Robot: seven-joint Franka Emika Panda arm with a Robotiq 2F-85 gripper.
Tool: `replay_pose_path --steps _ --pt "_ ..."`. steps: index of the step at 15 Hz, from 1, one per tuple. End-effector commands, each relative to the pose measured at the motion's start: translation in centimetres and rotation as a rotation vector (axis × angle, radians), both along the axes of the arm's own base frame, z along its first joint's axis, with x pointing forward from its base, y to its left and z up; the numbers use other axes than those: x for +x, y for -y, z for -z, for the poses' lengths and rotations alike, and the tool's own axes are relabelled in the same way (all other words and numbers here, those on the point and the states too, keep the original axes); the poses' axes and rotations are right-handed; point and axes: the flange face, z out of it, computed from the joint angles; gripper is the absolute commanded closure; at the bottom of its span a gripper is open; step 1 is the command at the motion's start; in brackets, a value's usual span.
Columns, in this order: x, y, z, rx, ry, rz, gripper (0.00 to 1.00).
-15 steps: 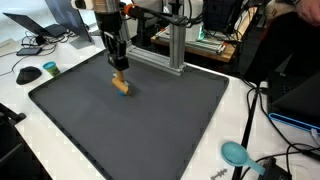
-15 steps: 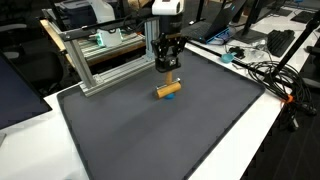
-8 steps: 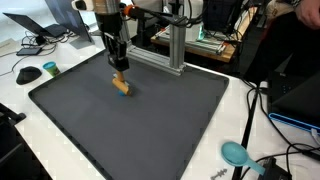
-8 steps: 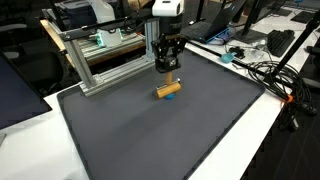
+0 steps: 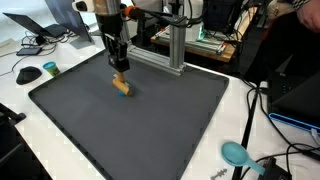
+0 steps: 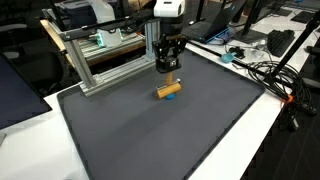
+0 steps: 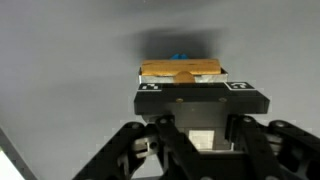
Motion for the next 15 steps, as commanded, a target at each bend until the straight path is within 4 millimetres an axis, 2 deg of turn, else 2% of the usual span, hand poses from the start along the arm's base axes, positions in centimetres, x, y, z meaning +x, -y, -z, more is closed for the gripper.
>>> replay_pose_path --steps 1,15 --pt "0.50 -0.43 4.13 -0.002 -0.031 -0.019 0.78" --pt "1.05 -0.79 4.25 0.008 0.015 -0.070 0.78"
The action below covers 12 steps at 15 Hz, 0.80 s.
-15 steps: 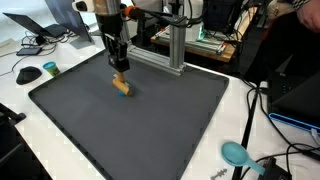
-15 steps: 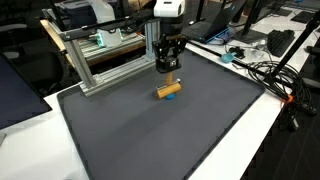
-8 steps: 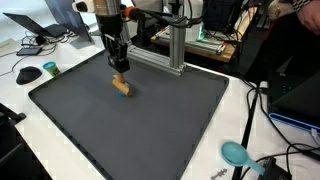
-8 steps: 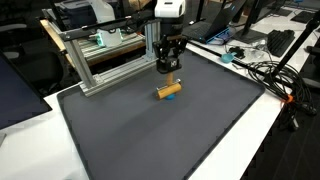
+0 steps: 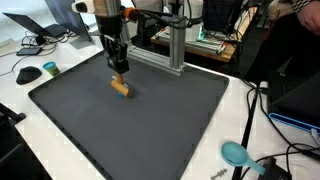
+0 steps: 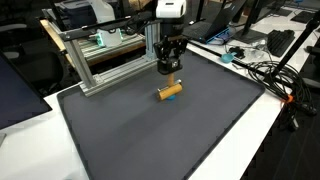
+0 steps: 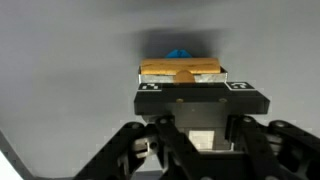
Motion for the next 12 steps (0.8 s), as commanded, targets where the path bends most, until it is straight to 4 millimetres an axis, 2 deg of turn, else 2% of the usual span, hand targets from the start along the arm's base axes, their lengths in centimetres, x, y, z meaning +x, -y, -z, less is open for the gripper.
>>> replay_pose_path --steps 1,10,12 --pt "0.70 -0.67 3.92 0.014 -0.006 -0.026 0.78" --pt "0.56 -0.53 4.17 0.003 -0.027 -0.029 0.78" --pt "0.12 -0.44 4.19 -0.007 -0.097 -0.013 0.78"
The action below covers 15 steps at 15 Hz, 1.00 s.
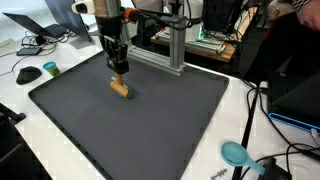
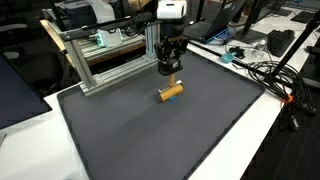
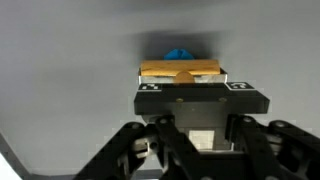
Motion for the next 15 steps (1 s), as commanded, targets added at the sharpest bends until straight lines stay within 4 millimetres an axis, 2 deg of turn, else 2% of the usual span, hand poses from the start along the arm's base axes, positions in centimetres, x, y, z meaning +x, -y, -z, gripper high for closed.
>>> replay_pose_path --steps 1,15 --pt "-0.11 -0.34 3.99 -0.010 -0.119 0.005 0.78" --pt "0.55 0.01 4.44 -0.029 -0.209 0.020 0.78"
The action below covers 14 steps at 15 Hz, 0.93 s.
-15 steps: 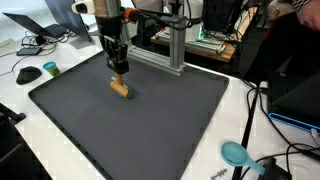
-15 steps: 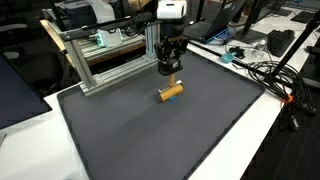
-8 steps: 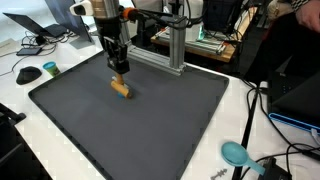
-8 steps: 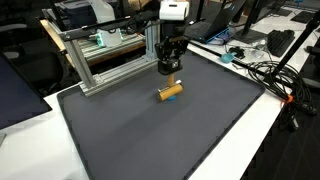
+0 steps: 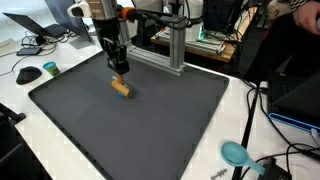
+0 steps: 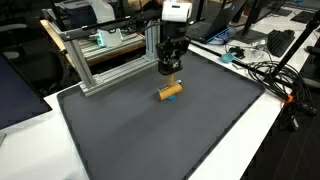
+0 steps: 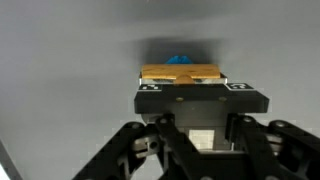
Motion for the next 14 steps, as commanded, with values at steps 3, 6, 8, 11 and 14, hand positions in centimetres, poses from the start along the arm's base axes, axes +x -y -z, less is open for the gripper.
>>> replay_pose_path --steps 3,6,8,11,14 --pt "-0.86 0.24 4.64 -0.024 -0.128 0.016 0.78" --pt "-1.00 0.28 4.70 -0.028 -0.142 0.018 0.78" --pt "-1.06 0.26 4.72 -0.030 -0.150 0.018 0.78" --pt "-1.06 0.22 4.78 -0.030 -0.157 0.017 0.78" --pt "-1.05 0.16 4.84 -0.027 -0.156 0.015 0.78"
